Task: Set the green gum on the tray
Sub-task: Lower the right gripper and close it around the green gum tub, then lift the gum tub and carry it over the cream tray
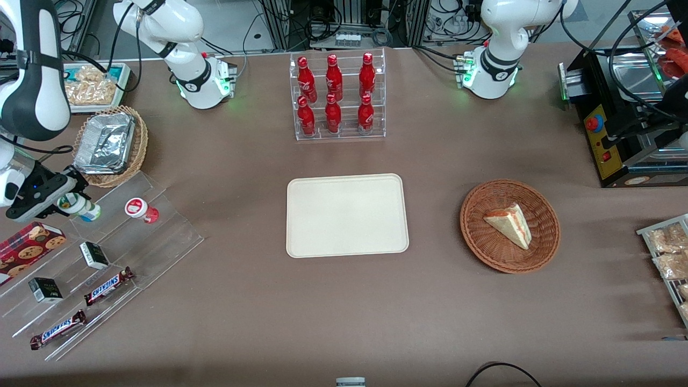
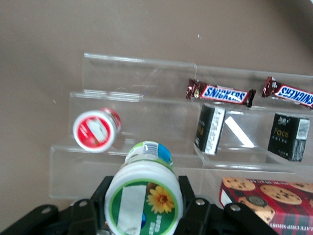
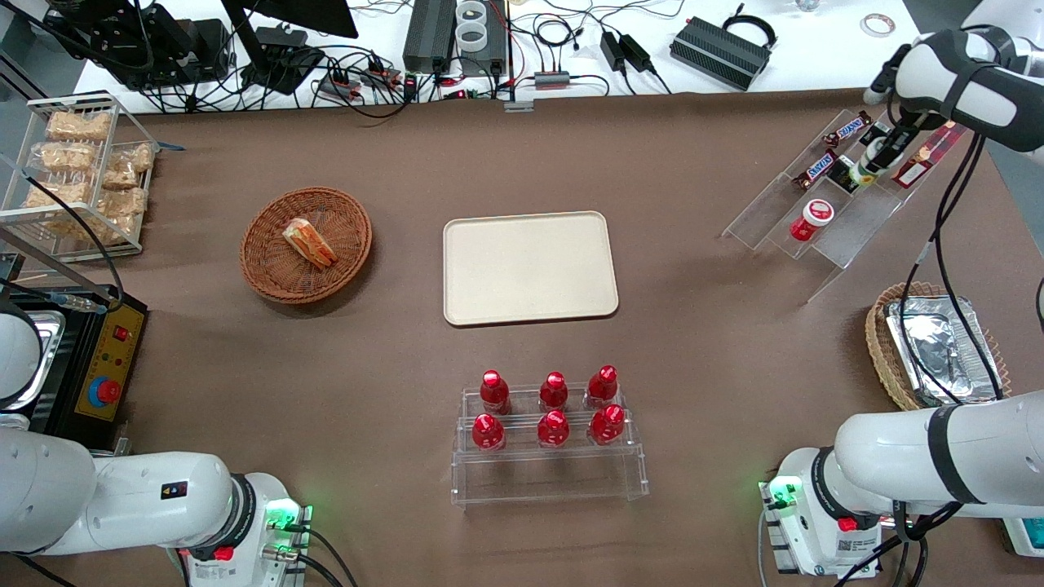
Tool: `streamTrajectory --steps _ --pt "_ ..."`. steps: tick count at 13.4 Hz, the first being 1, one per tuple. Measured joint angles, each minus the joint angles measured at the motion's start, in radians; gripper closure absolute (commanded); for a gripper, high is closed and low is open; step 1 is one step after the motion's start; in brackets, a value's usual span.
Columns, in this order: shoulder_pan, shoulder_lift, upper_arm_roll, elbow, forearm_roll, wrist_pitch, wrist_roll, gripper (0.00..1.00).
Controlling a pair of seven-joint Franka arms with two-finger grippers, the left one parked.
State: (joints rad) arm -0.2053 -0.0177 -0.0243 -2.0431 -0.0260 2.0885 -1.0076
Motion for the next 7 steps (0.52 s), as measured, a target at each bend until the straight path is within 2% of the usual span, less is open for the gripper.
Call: streamTrajectory --steps 7 --pt "0.269 0.050 0.006 0.047 0.001 -0.063 0.426 1.00"
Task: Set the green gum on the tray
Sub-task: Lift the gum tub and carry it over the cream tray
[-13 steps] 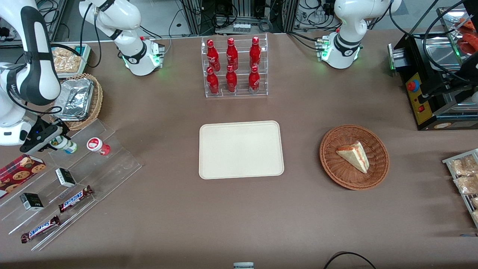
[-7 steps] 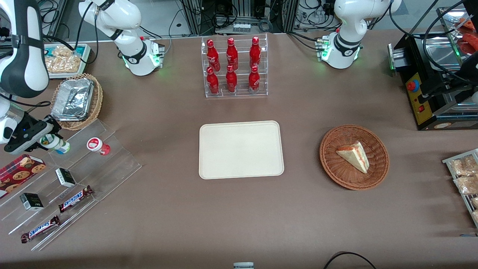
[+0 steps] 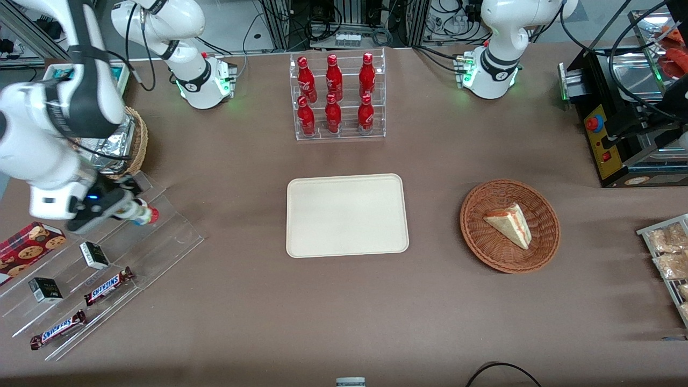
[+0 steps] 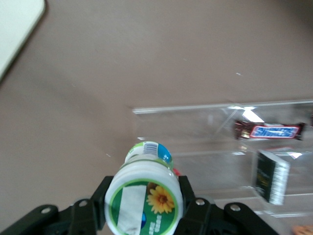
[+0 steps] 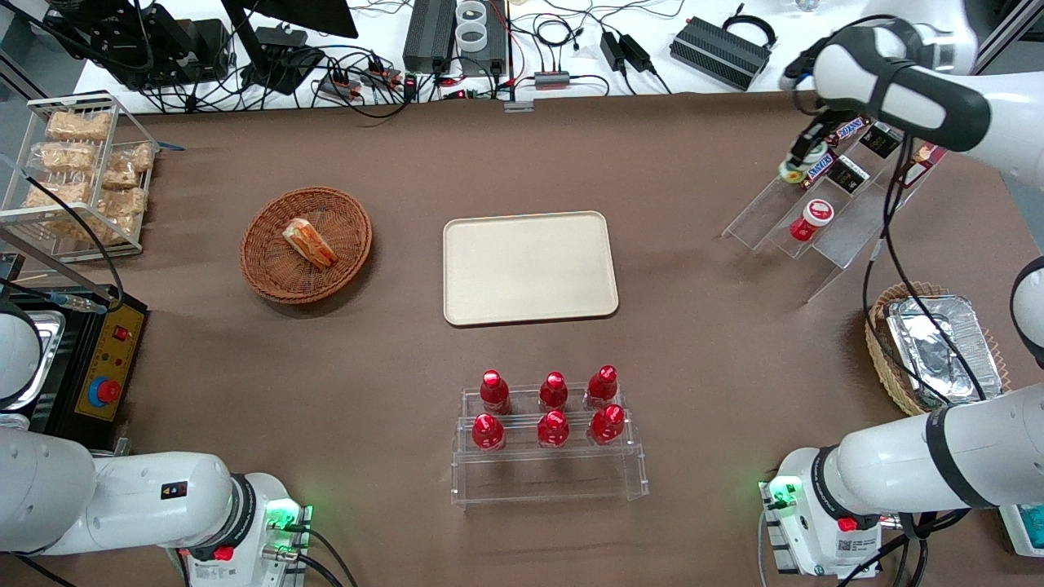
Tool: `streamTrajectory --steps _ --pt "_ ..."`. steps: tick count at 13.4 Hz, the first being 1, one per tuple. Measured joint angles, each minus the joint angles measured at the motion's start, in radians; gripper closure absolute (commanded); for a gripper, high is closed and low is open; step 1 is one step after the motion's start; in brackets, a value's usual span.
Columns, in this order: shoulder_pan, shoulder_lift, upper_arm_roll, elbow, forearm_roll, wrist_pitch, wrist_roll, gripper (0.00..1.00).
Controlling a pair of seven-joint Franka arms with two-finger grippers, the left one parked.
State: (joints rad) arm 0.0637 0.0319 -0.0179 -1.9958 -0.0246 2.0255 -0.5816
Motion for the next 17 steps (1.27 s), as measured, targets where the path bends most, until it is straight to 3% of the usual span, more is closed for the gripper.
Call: streamTrajectory --steps 4,7,11,17 --pt "0.193 0.089 0.002 0.024 0.012 -0.002 0.349 1.00" --pt "0.312 0.175 0.003 0.107 0.070 -0.002 0.548 1.00" --pt "0.473 0.324 0.003 0.250 0.076 -0.001 0.833 1.00" --pt "0.639 0.548 0.001 0.427 0.076 0.093 1.167 1.00"
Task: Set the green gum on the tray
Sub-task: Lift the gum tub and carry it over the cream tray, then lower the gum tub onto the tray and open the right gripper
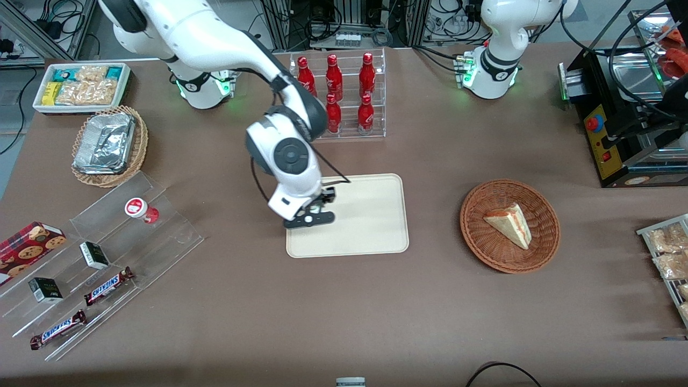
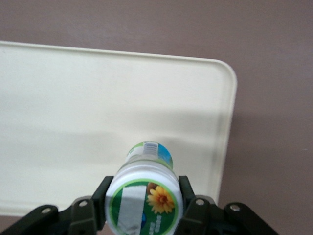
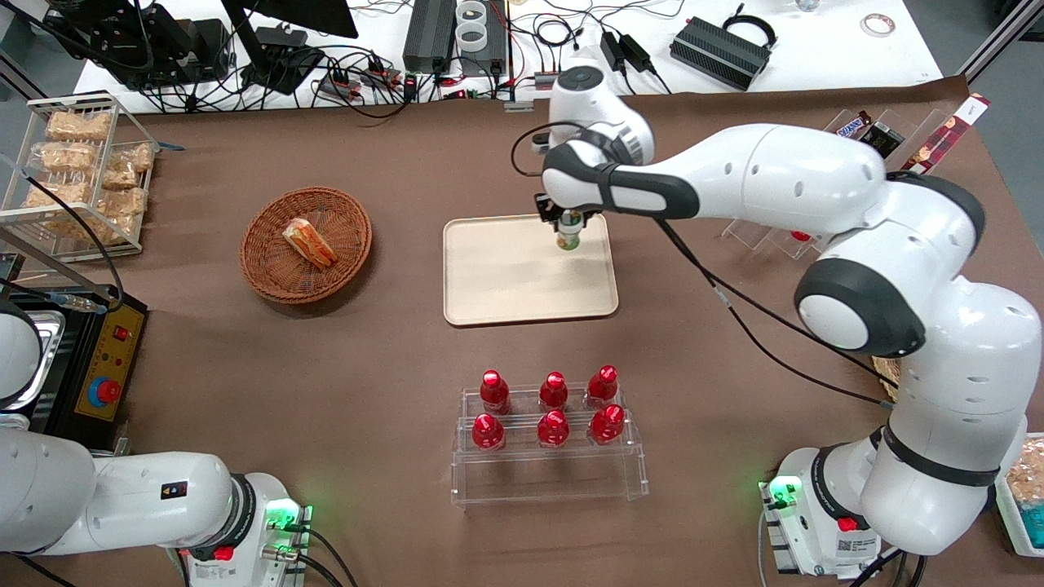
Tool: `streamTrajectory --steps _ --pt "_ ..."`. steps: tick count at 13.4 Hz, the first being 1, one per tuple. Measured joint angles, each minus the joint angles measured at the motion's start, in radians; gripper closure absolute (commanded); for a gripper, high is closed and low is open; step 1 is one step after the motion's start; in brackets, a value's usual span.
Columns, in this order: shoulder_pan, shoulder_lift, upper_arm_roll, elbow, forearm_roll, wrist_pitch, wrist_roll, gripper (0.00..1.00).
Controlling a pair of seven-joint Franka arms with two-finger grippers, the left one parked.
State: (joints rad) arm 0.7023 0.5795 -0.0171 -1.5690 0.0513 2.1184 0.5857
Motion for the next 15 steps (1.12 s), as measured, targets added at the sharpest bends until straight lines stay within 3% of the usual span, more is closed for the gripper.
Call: streamTrajectory --steps 7,8,9,10,15 --pt "0.071 0.124 -0.002 0.018 0.000 0.175 0.115 1.00" --pt "0.073 0.132 -0.002 0.021 0.000 0.178 0.115 0.92" --pt "0.074 0.138 -0.004 0.022 0.000 0.181 0.115 0.35" --pt "0.075 0.143 -0.004 0.023 0.000 0.182 0.115 0.00" --pt "0.075 0.147 -0.006 0.024 -0.006 0.199 0.113 0.00"
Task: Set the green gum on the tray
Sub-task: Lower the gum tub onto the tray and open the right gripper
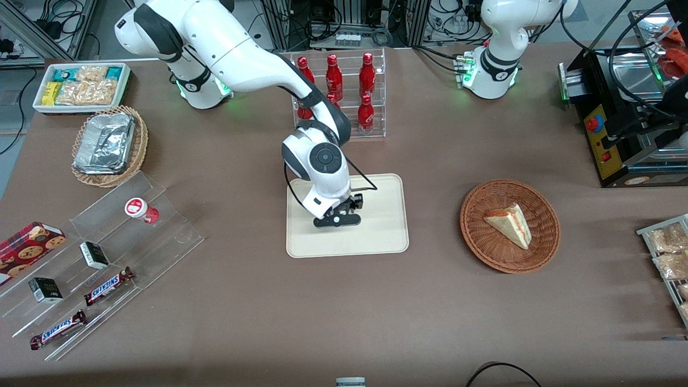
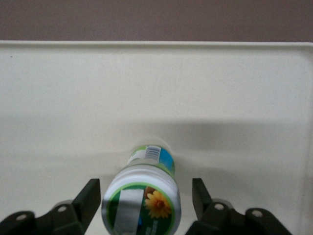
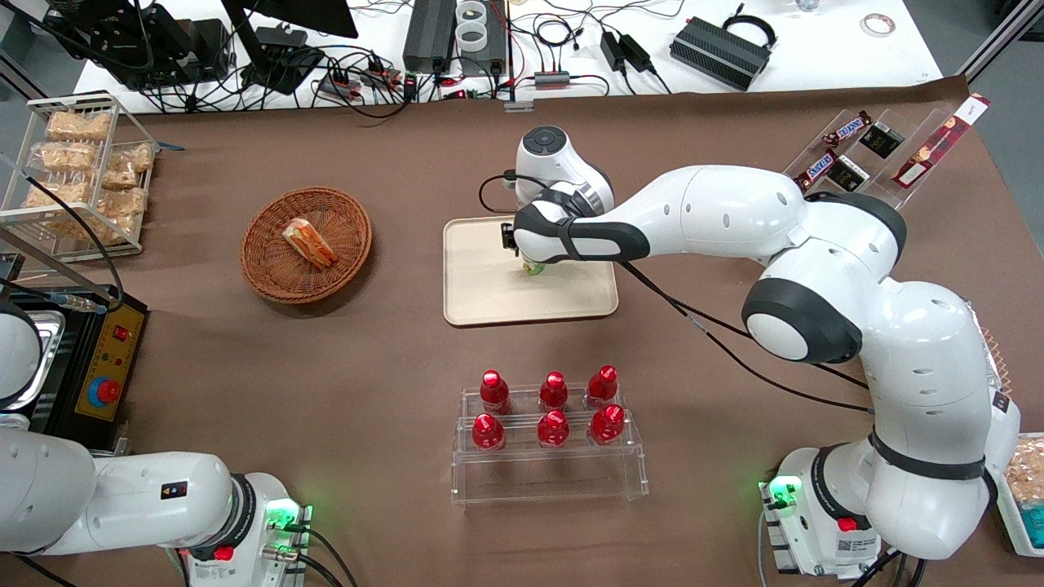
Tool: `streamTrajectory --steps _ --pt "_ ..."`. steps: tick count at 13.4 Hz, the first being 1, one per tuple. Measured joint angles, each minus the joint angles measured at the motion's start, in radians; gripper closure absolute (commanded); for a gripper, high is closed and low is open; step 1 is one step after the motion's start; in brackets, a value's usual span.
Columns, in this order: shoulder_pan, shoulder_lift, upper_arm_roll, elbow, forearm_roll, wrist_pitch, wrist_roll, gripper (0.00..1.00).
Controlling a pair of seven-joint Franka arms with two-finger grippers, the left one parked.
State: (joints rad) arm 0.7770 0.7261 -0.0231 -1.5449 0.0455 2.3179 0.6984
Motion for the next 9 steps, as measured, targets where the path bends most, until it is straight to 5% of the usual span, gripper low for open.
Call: streamTrajectory --steps 9 --pt "0.000 -0.003 -0.002 0.024 -0.030 -0.003 -0.014 0.00"
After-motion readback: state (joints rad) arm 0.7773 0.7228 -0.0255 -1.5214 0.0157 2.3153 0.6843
